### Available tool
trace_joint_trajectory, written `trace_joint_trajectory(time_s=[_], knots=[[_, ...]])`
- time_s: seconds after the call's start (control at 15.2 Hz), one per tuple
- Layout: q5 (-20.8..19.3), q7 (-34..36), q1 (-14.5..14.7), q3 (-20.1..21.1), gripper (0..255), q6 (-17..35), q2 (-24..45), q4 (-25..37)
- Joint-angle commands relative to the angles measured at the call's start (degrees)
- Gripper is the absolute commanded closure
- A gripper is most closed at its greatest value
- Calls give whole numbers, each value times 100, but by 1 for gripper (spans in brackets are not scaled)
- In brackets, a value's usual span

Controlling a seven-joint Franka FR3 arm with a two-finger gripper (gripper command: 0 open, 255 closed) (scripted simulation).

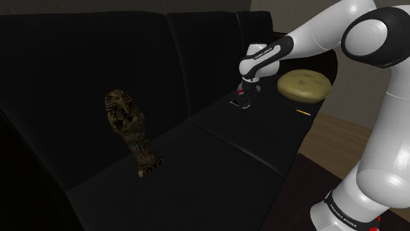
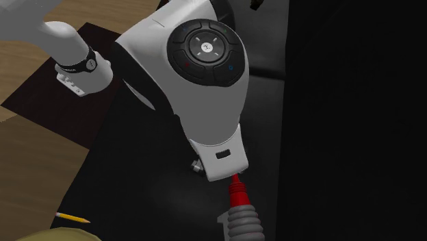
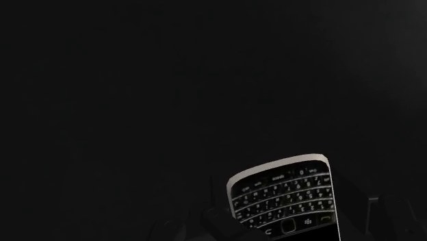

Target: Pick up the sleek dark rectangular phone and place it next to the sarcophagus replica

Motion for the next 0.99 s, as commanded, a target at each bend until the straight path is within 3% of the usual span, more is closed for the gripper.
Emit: trace_joint_trajectory(time_s=[0.0, 0.46, 0.92], knots=[[0, 1, -1, -1, 255, 0, 3, -2], [1, 1, -1, -1, 255, 1, 3, -1], [-87, 60, 19, -26, 255, -474, -273, 204]])
